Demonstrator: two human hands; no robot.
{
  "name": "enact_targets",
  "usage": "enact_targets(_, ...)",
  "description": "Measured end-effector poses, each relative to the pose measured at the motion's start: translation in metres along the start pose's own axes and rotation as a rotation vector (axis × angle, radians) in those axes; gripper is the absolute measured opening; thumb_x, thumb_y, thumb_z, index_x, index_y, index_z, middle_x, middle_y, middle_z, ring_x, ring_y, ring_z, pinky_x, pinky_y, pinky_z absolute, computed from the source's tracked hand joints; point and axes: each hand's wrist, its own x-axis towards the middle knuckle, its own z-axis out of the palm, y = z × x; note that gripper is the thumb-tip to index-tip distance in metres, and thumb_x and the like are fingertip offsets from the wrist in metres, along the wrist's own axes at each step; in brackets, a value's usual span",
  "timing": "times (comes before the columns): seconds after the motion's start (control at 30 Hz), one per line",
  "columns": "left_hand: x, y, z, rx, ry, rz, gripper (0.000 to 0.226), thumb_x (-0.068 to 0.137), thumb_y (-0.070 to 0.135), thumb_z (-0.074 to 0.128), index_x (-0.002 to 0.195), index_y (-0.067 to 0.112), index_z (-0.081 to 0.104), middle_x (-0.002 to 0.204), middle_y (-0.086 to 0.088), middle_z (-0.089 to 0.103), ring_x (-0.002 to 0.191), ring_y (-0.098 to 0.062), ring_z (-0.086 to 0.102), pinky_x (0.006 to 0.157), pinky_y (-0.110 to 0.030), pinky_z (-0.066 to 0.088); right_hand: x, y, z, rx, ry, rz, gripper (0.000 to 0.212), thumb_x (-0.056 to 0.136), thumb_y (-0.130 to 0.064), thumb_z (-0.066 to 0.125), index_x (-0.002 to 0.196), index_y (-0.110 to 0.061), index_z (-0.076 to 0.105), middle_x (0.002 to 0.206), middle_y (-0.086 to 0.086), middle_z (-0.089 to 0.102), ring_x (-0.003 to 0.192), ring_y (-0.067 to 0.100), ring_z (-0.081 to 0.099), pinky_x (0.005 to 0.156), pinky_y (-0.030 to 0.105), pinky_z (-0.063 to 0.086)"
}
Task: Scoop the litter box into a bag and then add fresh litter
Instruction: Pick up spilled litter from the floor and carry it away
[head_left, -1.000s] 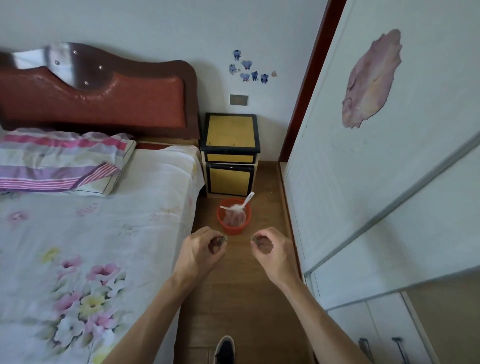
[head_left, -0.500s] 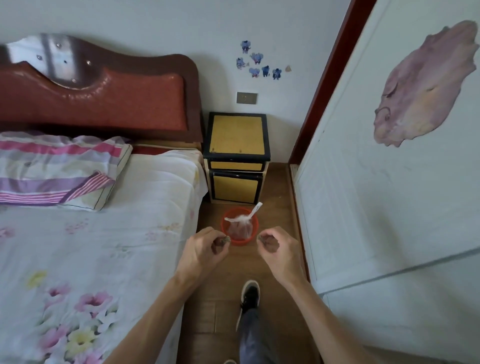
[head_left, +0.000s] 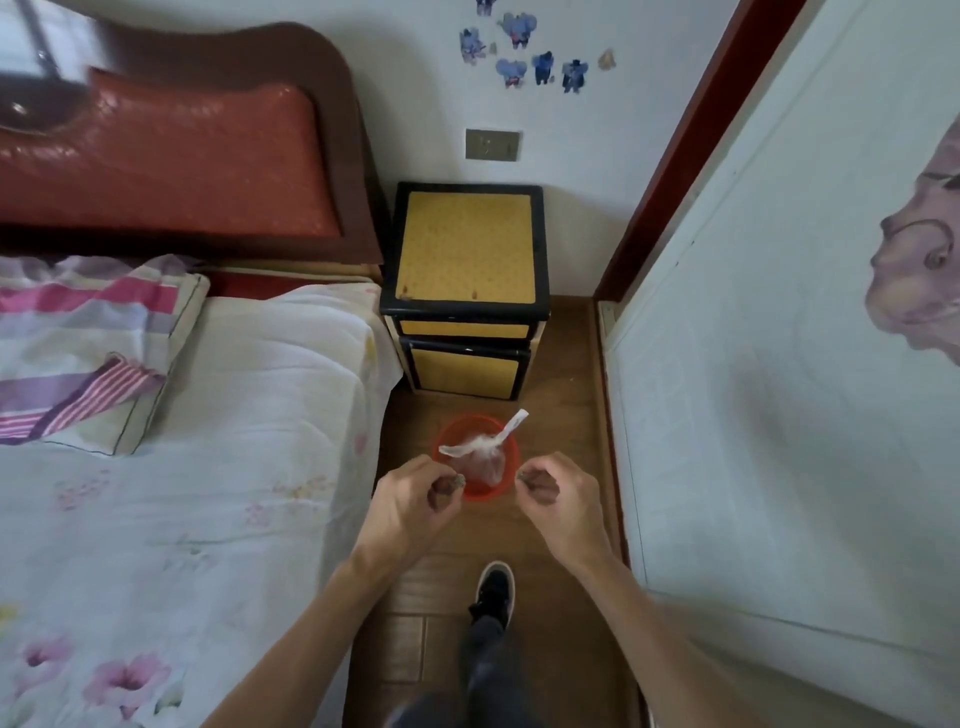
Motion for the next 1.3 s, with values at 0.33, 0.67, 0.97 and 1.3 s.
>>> enact_targets(0.33,0.057,-0.083,0.068,-0.053,-0.005,-0.126,0.009,0.077,0.012,0.077,0.082,0.012,0.07,0.074,0.013,0.055,0.056,-0.001,0.053,0.054,-0.013,0.047,0.051,0.072,0.056,0.05,0.022,0.15,0.015,0.076,0.005,0.075,0.087,-0.003,0.069,0.085,0.001,0.066,0.079,0.005,0.067,0.068,0.015,0.056)
enact_targets(0.67,0.089,-0.187,0.155,-0.06,-0.093,-0.137,0.007,0.077,0.01,0.075,0.081,0.011,0.068,0.073,0.008,0.06,0.057,-0.006,0.055,0.055,-0.021,0.05,0.089,0.168,0.145,0.135,0.051,0.299,0.012,0.08,0.002,0.074,0.09,-0.002,0.068,0.087,0.002,0.066,0.08,0.003,0.066,0.07,0.015,0.056)
enact_targets(0.97,0.114,-0.258,0.23,-0.057,-0.172,-0.153,0.019,0.08,0.019,0.067,0.097,0.012,0.073,0.087,0.002,0.069,0.067,-0.009,0.061,0.06,-0.031,0.056,0.109,0.252,0.206,0.115,-0.02,0.353,0.013,0.081,-0.004,0.075,0.092,-0.005,0.068,0.091,0.001,0.067,0.08,0.008,0.067,0.069,0.016,0.057)
enact_targets(1.3,0.121,-0.288,0.268,-0.049,-0.217,-0.18,0.01,0.079,0.009,0.073,0.089,0.01,0.073,0.085,0.002,0.067,0.065,-0.01,0.061,0.058,-0.031,0.057,0.114,0.297,0.225,-0.04,0.067,0.376,0.015,0.08,-0.005,0.075,0.092,-0.005,0.068,0.087,0.0,0.065,0.08,0.0,0.063,0.065,0.008,0.052)
